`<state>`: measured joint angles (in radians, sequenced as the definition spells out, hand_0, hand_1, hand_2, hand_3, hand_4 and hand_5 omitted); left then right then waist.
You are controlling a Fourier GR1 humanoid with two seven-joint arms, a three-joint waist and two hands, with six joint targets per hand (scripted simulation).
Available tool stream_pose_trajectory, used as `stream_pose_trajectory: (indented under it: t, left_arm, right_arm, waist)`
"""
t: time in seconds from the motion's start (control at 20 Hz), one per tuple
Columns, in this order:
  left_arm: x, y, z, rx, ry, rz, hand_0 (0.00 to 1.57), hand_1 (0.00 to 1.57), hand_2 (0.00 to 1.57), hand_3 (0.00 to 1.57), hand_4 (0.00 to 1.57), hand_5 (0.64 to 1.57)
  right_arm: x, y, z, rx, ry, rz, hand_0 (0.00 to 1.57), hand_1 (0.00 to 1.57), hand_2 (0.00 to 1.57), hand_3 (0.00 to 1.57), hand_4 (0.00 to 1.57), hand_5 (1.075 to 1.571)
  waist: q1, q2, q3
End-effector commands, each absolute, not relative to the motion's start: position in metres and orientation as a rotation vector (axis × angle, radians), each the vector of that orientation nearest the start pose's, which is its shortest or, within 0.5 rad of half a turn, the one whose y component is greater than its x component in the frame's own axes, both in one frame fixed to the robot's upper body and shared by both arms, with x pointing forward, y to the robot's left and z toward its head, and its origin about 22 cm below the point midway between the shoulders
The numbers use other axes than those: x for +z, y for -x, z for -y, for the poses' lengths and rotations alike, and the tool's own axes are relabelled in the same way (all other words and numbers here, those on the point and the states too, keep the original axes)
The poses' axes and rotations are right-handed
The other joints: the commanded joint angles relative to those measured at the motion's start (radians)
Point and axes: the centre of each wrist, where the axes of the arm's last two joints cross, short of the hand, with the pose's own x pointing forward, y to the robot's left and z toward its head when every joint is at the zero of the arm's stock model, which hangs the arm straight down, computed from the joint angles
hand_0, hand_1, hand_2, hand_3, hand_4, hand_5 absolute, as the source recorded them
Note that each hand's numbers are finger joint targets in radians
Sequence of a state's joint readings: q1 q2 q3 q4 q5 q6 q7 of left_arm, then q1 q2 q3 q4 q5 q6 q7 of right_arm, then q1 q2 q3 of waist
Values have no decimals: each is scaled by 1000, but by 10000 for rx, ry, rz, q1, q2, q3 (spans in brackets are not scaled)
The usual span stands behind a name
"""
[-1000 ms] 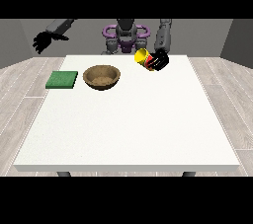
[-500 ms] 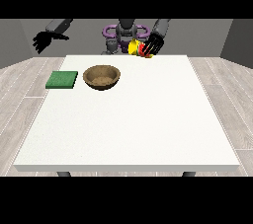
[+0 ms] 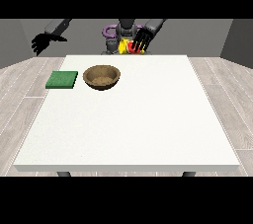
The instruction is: Pick the cup and pour the ball into the bowl, then pick the bowl and place it on the pad
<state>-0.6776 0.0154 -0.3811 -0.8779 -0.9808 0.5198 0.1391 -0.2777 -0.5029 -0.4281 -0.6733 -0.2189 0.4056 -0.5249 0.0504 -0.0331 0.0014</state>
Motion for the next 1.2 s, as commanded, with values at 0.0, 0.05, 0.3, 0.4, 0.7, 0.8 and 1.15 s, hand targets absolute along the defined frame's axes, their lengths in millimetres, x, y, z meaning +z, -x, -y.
stream_pose_trajectory:
  t: [0.0, 0.05, 0.3, 0.4, 0.7, 0.8, 1.15]
  left_arm:
    - [30, -355, -57, -10670, -10632, 17749, 822, 822, 1571, 1559, 881, 1571]
    - [44, -358, -55, -10852, -10265, 17533, 682, 682, 1571, 1534, 891, 1571]
    - [40, -355, -44, -12068, -11806, 17652, 545, 545, 1571, 1571, 901, 1571]
    - [37, -338, -28, -12494, -12117, 17905, 552, 552, 1571, 1571, 885, 1571]
    - [40, -327, -13, -13683, -13274, 18065, 376, 376, 1571, 1571, 835, 1569]
    - [31, -331, -17, -14155, -13783, 17851, 0, 0, 1571, 1571, 884, 1556]
    - [52, -330, -1, -17425, -14256, 17208, 0, 0, 1571, 1571, 1246, 1395]
  right_arm:
    - [-41, -264, 446, -1164, 906, 16899, 0, 0, 0, 0, 0, 1548]
    - [-29, -260, 466, -1332, 1086, 16543, 0, 0, 0, 0, 0, 1551]
    - [-17, -295, 438, -852, 1234, 16624, 0, 0, 0, 158, 0, 1533]
    - [-11, -312, 426, -836, 1161, 16675, 0, 0, 0, 222, 0, 1533]
    - [6, -341, 403, -966, 622, 17631, 0, 0, 0, 271, 0, 1528]
    - [5, -343, 396, -426, 206, 17623, 0, 0, 0, 218, 0, 1527]
    - [4, -328, 424, -817, 497, 17473, 0, 0, 0, 161, 0, 1516]
  waist:
    - [-467, 218, -3]
    - [-293, 13, -6]
    - [-290, 223, -9]
    - [-475, 478, -7]
    - [-620, 1109, -6]
    - [-963, 1369, -8]
    - [-522, 1145, -4]
